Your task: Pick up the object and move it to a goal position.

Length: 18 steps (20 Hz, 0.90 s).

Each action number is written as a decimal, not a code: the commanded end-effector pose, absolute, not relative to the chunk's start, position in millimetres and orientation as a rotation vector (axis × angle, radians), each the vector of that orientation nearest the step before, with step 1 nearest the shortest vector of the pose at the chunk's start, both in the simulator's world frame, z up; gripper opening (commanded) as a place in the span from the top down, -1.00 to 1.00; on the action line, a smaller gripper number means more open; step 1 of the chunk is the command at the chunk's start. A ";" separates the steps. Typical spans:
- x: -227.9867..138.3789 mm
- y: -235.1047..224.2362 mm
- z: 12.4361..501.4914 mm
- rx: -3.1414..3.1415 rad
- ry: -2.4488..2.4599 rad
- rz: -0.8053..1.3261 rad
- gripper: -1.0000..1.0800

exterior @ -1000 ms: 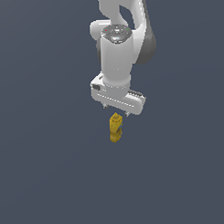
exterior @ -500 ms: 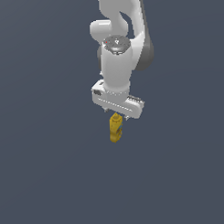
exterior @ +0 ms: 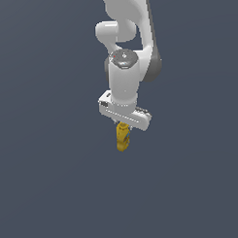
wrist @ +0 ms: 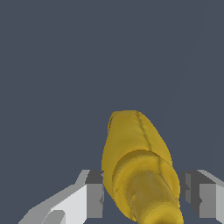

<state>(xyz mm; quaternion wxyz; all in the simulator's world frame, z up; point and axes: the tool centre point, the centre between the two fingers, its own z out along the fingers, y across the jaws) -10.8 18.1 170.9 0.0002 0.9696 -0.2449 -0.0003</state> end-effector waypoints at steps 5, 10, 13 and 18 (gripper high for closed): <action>-10.5 18.3 170.4 3.046 -0.769 0.000 1.00; -10.4 18.0 170.9 3.046 -0.769 0.000 1.00; -9.7 15.4 175.3 3.046 -0.769 0.000 1.00; -6.6 4.0 193.9 3.046 -0.769 0.000 1.00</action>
